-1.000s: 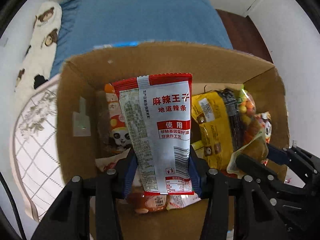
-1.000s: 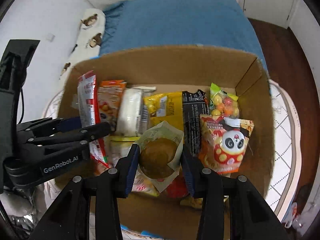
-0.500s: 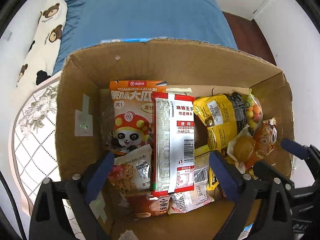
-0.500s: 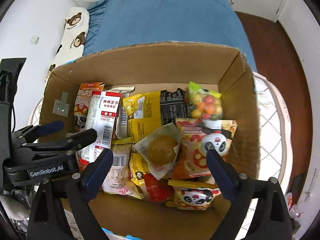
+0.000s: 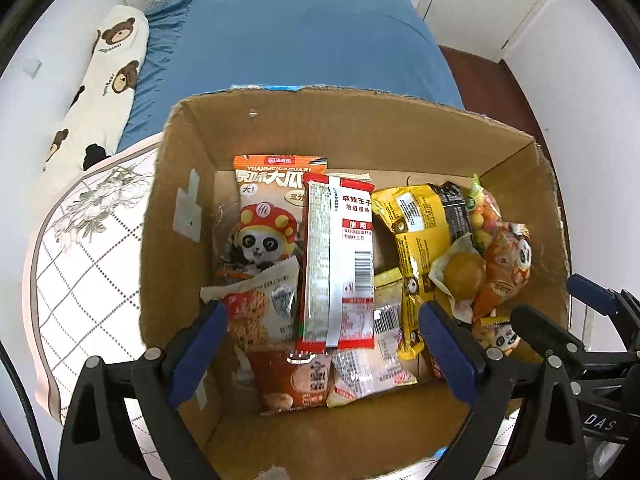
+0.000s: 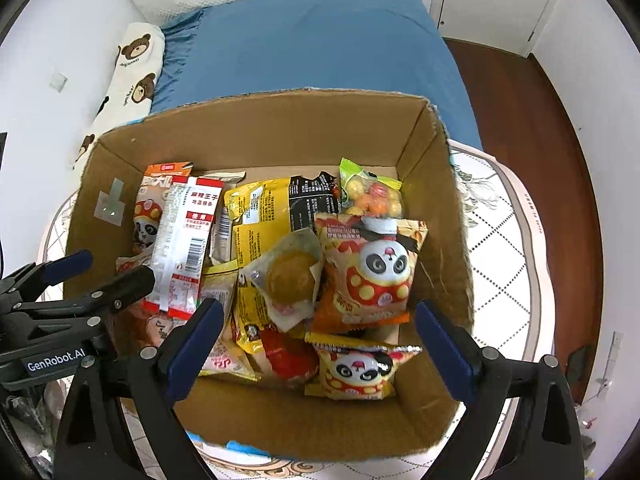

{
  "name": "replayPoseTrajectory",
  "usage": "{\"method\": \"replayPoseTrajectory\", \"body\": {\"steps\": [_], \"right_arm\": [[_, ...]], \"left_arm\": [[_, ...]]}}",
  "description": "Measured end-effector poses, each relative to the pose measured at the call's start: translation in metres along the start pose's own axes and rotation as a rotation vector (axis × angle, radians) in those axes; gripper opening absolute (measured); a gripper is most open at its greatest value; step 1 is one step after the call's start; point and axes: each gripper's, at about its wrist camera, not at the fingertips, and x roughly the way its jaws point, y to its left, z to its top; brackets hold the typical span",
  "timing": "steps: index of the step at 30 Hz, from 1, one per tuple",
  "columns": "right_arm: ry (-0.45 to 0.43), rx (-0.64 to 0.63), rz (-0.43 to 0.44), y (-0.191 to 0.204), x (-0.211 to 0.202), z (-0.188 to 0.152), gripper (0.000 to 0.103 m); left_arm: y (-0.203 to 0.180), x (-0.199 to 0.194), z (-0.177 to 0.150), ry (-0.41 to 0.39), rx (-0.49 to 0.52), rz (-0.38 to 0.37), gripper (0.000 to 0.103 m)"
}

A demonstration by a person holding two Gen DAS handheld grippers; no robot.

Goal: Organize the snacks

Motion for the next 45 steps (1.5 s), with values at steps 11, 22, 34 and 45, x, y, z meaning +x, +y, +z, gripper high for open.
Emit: {"method": "replayPoseTrajectory", "body": {"steps": [11,22,34,45], "right_arm": [[-0.158,-0.014,-0.011,-0.003,-0.068,-0.051,0.101],[-0.321,-0.067,0.007,0.013,-0.148,-0.123,0.101],[-0.478,-0.090,-0.014,0.020,-0.227,-0.210,0.102],[-0.589,-0.108,-0.028,0.028,-0.289,-0.272,0.103]], "left_arm": [[0.001,-0.070,-0.056,-0.187,-0.007,0.023,0.098],[-0.007,-0.141,-0.133,-0.365,-0.003,0.070,0.098],[-0.008,-0.212,-0.219,-0.525,-0.027,0.103,0.098],[-0.011,-0.258,-0.272,-0.594,-0.027,0.086,0.098]]}}
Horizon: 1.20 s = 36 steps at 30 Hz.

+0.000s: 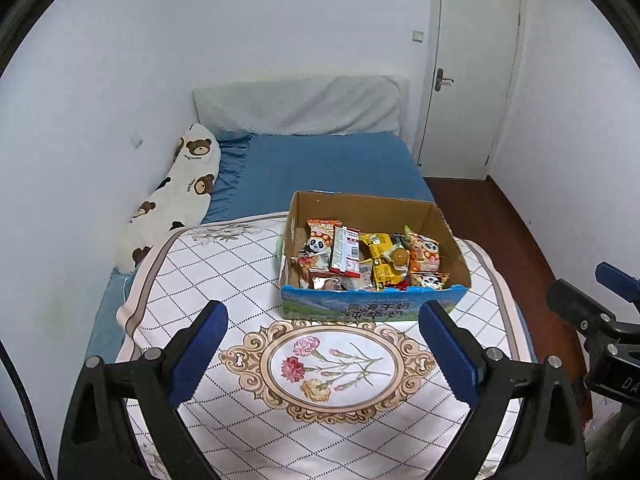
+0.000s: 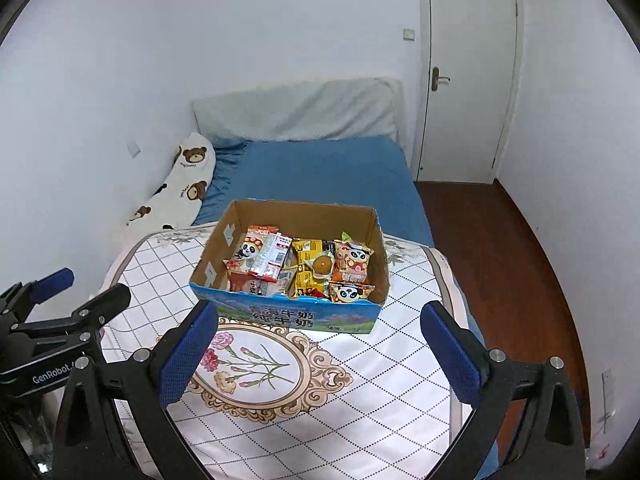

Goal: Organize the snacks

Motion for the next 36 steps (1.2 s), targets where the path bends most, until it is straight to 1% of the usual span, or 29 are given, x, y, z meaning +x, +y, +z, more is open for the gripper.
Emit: {"method": "replayPoseTrajectory", "body": {"steps": [5,9,12,13,14,17,22,31,36], "right_arm": [[-0.018,0.003,0.013,0.006,-0.020,-0.009,0.103],[-0.015,0.014,0.012,0.005,-0.022,-0.013,0.103],[-0.012,0.026,-0.001,0.000,-0.018,-0.014,0.103],[-0.012,0.030,-0.005,-0.001,-0.016,-0.014,0.103],[-0.015,0.034,-0.011,-0.003,-0.015,-0.014,0.103],[-0.018,0.037,-0.026,-0.007,-0.007,-0.012,0.103],[-0.017,0.045,-0.041,-0.012,0.012,-0.008,0.103],[-0.001,0.078,-0.094,-0.025,0.062,0.004,0.103],[0.028,0.084,-0.126,-0.033,0.092,0.009,0.103]], "left_arm": [[-0.001,-0.011,-0.005,-0.017,0.007,0.001,0.098],[-0.003,-0.012,-0.007,-0.023,0.011,0.008,0.098],[-0.002,-0.006,-0.007,-0.021,0.003,0.009,0.098],[-0.002,-0.002,-0.006,-0.016,-0.001,0.004,0.102],[-0.003,0.002,-0.006,-0.013,-0.001,0.004,0.102],[-0.004,0.012,-0.005,-0.011,0.002,0.020,0.102],[-0.008,0.035,0.001,0.007,0.002,0.031,0.102],[-0.013,0.080,0.015,0.031,0.012,0.078,0.102],[-0.015,0.107,0.020,0.070,0.016,0.086,0.102]]}}
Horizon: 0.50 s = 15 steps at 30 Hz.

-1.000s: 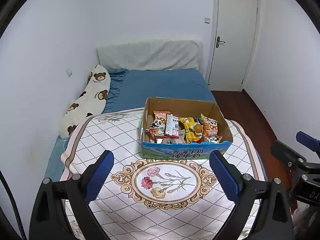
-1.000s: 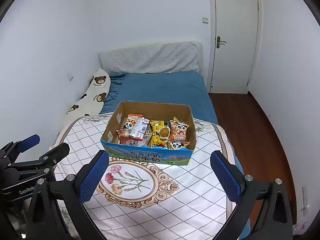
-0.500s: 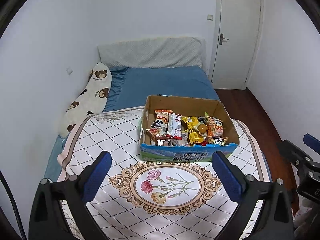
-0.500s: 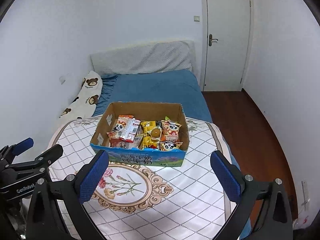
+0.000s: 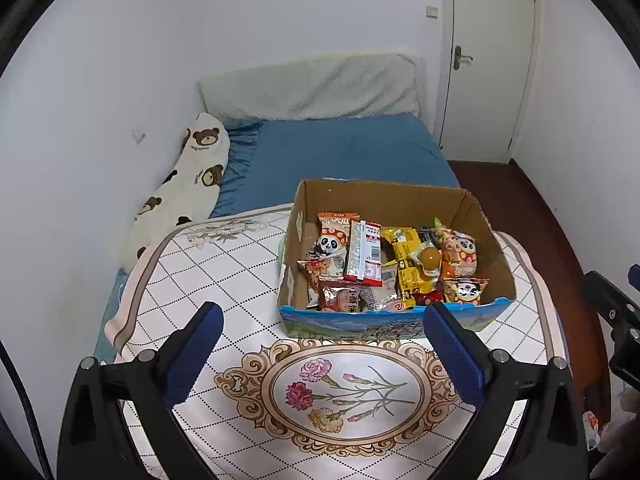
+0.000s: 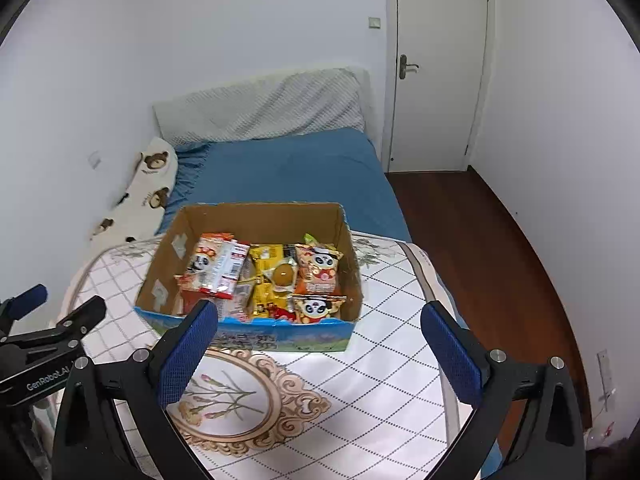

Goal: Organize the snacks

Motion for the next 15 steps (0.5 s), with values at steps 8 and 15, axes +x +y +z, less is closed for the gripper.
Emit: {"method": "replayPoseTrajectory", "body": {"steps": [8,15], "right_arm": [[0.039,-0.001,-0.015,0.000,0.031,0.001,0.103],[0.040,0.005,-0.014,0.000,0.034,0.001,0.103]], "left_arm": [[-0.003,0.025,0.002,0.039,-0.005,-0.001,0.102],[-0.003,0.025,0.001,0.036,-0.004,-0.001,0.102]]}}
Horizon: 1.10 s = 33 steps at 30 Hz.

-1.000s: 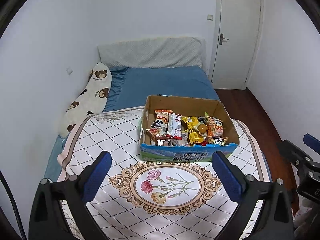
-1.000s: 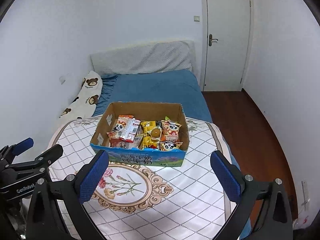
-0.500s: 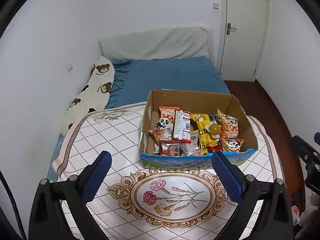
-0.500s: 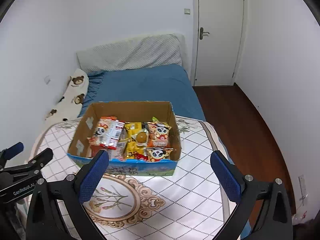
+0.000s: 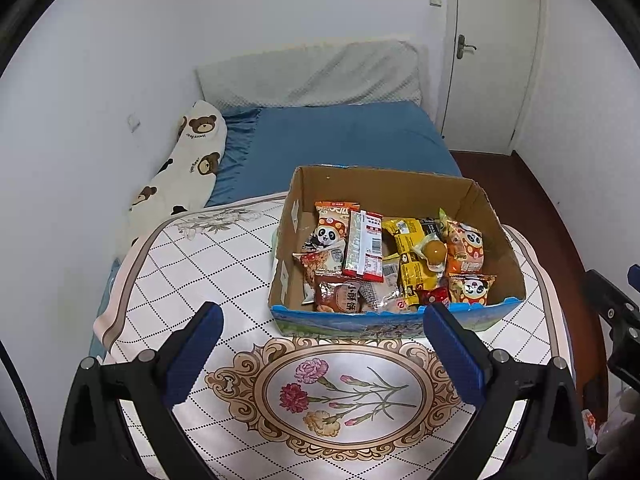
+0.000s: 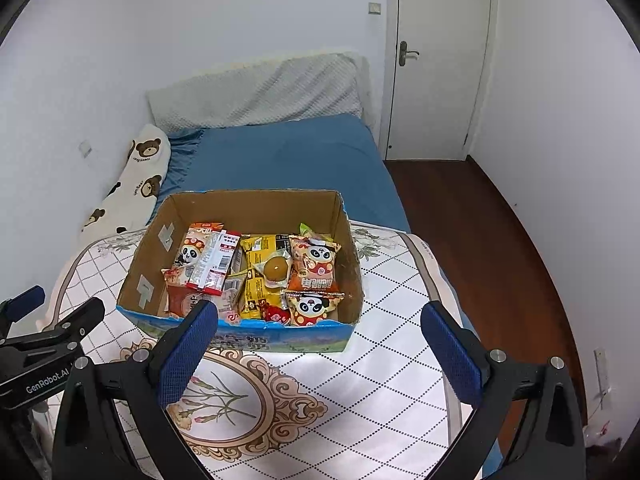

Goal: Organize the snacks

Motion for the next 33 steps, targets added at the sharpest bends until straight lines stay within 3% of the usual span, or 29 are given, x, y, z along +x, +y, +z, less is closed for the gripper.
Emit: {"method": "replayPoseTrajectory", "body": {"steps": [33], "right_arm": [[-0.029,0.010,0.011,0.003,-0.023,-0.003,0.103]], "left_arm": [[-0.001,-0.024,0.006,-0.047,-0.007,-0.010,0.102]]}}
